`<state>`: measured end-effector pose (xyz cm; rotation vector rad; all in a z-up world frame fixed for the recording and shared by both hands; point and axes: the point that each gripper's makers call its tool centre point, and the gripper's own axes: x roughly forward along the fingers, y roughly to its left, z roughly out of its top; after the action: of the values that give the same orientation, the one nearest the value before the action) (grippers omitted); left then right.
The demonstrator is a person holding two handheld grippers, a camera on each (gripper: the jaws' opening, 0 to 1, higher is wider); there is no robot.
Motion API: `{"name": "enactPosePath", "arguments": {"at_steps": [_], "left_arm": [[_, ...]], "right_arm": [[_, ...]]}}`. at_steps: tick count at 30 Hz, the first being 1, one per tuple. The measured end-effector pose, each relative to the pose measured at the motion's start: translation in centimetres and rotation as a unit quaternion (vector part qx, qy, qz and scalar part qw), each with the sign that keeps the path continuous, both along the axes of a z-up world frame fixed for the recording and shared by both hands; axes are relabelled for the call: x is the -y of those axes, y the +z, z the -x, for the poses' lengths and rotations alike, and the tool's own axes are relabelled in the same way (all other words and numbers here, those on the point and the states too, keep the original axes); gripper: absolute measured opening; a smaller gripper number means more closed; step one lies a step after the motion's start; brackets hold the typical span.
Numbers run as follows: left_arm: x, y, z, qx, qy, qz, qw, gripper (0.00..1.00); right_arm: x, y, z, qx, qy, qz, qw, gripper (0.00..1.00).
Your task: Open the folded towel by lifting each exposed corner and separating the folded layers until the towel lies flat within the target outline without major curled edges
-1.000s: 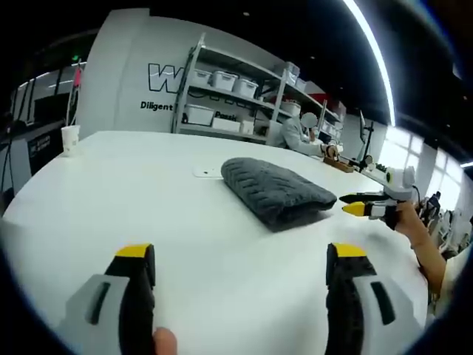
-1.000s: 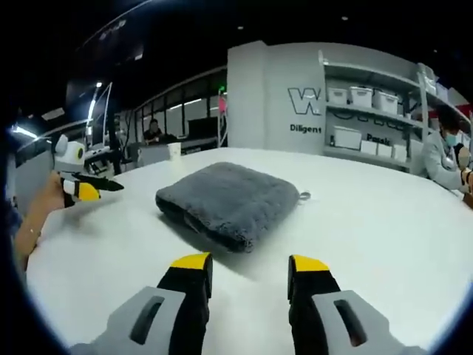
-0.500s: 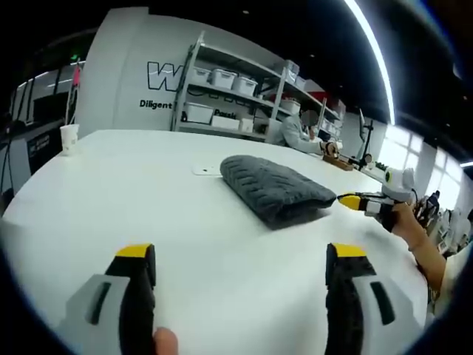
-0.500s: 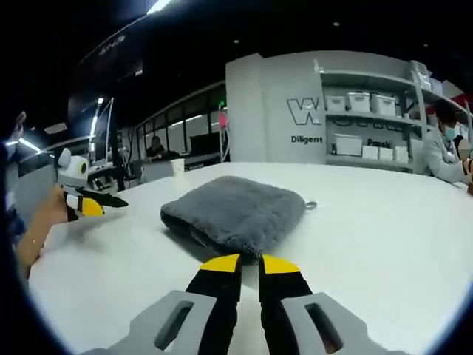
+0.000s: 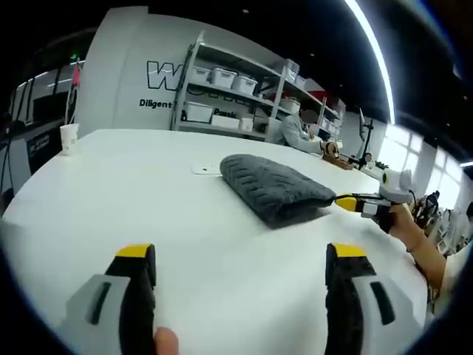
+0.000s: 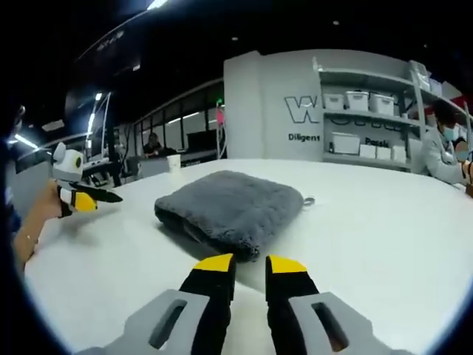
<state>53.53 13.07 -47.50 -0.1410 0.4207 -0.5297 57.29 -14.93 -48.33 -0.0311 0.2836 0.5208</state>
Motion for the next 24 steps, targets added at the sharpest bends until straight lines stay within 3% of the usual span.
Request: {"name": "enactPosePath", "arguments": {"at_steps": [16,24], "left_arm": [[0.41,-0.36,0.04,-0.006,-0.008,-0.01,0.9999,0.94],[0.65,-0.56,0.11,-0.007,-0.014,-0.017,0.9997,0.95]], "right_arm": [[0.02,-0.49,-0.35,0.004,0.007,0.002,1.0,0.0],[0.15,-0.09,-0.34,0.014,0.007,0.0,0.9999,0.0]]}}
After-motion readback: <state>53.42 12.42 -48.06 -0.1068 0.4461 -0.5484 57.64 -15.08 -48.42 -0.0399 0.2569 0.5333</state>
